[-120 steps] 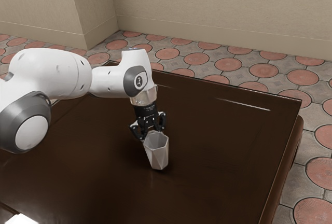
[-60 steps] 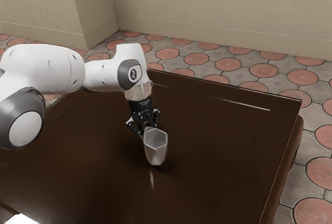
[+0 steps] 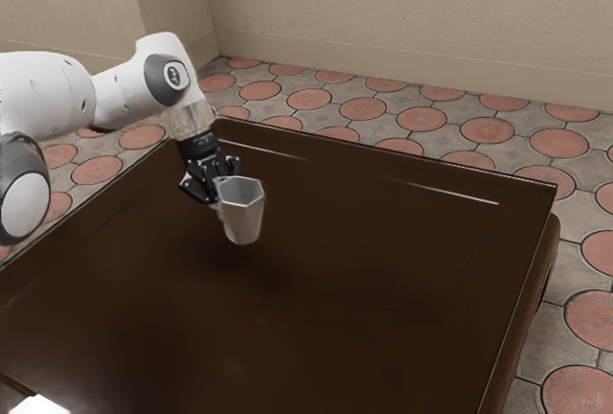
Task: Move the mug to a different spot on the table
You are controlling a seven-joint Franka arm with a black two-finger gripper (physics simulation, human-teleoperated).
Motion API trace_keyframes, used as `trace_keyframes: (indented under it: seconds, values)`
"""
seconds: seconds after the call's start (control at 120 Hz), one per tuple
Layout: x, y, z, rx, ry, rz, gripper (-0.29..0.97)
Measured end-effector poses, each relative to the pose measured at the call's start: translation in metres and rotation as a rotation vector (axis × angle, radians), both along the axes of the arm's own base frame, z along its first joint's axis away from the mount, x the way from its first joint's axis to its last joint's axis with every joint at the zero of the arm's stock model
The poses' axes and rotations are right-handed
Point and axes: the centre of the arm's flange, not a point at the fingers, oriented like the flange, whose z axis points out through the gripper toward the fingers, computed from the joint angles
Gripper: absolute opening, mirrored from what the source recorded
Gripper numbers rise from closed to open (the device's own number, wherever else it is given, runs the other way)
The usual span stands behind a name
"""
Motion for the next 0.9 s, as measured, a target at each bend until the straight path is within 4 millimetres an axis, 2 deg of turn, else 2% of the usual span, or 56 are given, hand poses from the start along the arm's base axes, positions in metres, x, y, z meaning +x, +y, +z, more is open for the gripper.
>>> trace_keyframes:
  seconds: [0.192,0.283,0.333,0.492,0.608,0.9]
  values:
    - [0.004,0.037,-0.013,-0.084,-0.008,0.004,-0.09]
    - [0.011,0.044,-0.018,-0.112,-0.03,-0.012,-0.09]
    - [0.015,0.045,-0.023,-0.123,-0.038,-0.024,-0.09]
    - [0.021,0.043,-0.056,-0.155,-0.033,-0.059,-0.09]
    - [0.022,0.043,-0.073,-0.166,-0.03,-0.081,-0.09]
    - [0.022,0.043,-0.099,-0.173,-0.032,-0.125,-0.1]
